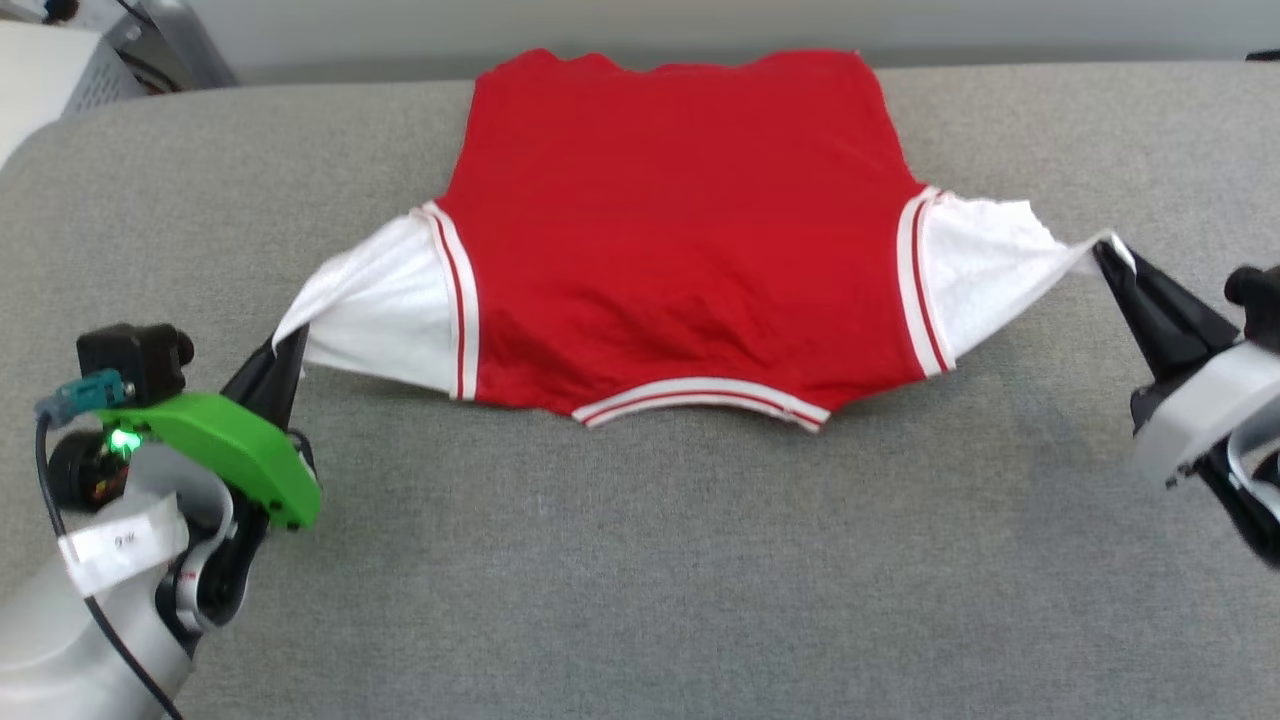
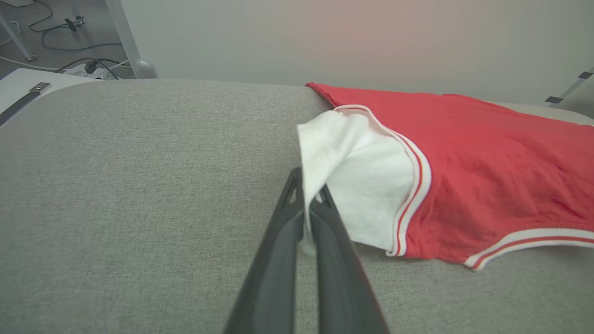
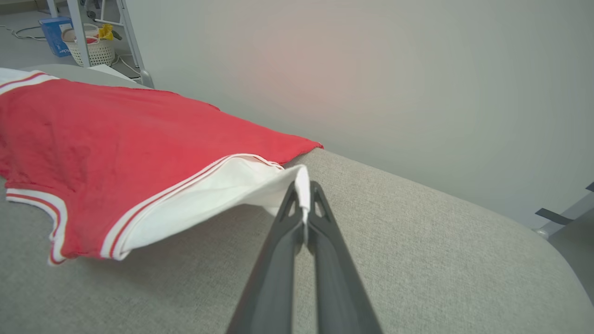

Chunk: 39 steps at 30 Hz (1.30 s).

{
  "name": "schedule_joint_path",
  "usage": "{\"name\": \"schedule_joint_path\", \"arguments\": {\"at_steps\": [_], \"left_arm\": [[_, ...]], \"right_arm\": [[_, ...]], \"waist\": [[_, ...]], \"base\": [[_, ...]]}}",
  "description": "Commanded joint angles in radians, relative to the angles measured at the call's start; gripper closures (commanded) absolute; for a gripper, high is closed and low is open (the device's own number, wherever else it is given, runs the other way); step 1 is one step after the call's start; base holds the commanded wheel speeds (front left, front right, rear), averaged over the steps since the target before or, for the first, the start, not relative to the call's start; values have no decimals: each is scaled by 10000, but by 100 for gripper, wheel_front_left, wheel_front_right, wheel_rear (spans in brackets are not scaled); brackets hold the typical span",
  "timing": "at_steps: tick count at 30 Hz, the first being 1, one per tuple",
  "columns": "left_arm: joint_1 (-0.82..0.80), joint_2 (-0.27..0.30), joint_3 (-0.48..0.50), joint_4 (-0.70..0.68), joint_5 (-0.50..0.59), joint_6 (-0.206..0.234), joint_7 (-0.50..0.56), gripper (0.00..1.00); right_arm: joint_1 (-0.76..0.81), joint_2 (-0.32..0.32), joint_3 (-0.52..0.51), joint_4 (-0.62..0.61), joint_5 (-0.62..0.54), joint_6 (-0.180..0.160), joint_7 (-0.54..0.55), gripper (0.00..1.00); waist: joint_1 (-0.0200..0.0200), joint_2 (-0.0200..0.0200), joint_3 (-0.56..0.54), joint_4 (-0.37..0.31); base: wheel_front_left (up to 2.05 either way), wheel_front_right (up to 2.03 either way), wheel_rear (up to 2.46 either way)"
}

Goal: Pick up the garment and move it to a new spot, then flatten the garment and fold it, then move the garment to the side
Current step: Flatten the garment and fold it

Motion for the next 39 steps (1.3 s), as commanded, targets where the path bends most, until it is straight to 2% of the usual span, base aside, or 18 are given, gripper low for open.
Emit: {"name": "schedule_joint_path", "arguments": {"at_steps": [1, 6, 8, 18, 24, 30, 31, 32, 33, 34, 35, 39], "left_arm": [[463, 229, 6, -152, -113, 177, -66, 100], [1710, 571, -47, -815, -491, 559, -33, 100], [2424, 725, -133, -1217, -649, 851, -13, 100], [4405, 768, -709, -1755, -922, 1514, -17, 100], [5092, 675, -886, -1735, -1006, 1667, -108, 100], [4980, 393, -866, -1707, -912, 1636, -207, 100], [4927, 349, -853, -1717, -871, 1630, -227, 100], [4864, 289, -831, -1729, -823, 1632, -252, 100], [4803, 236, -837, -1751, -759, 1627, -269, 100], [4753, 194, -835, -1773, -700, 1631, -285, 100], [4697, 142, -820, -1807, -628, 1652, -309, 100], [4530, -10, -746, -2043, -335, 1758, -383, 100]], "right_arm": [[534, -24, -201, -63, -80, -9, -88, 100], [2167, 62, -834, -137, -132, -9, -89, 100], [3091, 94, -1083, -190, -182, -9, -89, 100], [5838, 181, -1941, -121, -282, -9, -89, 100], [6994, 480, -2554, -26, -493, -9, -12, 100], [7035, 724, -2520, -121, -287, -9, 731, 100], [6979, 739, -2501, -139, -279, -9, 836, 95], [6890, 750, -2498, -163, -274, -9, 948, 66], [6792, 753, -2515, -185, -267, -9, 1044, 33], [6724, 748, -2534, -209, -255, -9, 1109, 12], [6634, 707, -2574, -274, -273, -9, 1117, 0], [6271, 375, -3003, -650, -337, -9, 1063, 0]], "waist": [[1, 0, -778, 60], [1, 0, -1228, 94], [1, 0, -1424, 83], [1, 0, -1860, 152], [1, 0, -1855, 194], [1, 0, -1748, 174], [1, 0, -1733, 164], [1, 0, -1722, 158], [1, 0, -1715, 159], [1, 0, -1710, 161], [1, 0, -1698, 168], [1, 0, -1614, 233]], "base": [[0, 0, 0], [0, 0, 0], [0, 0, 0], [0, 0, 0], [0, 0, 0], [0, 0, 0], [0, 0, 0], [0, 0, 0], [0, 0, 0], [0, 0, 0], [0, 0, 0], [0, 0, 0]]}}
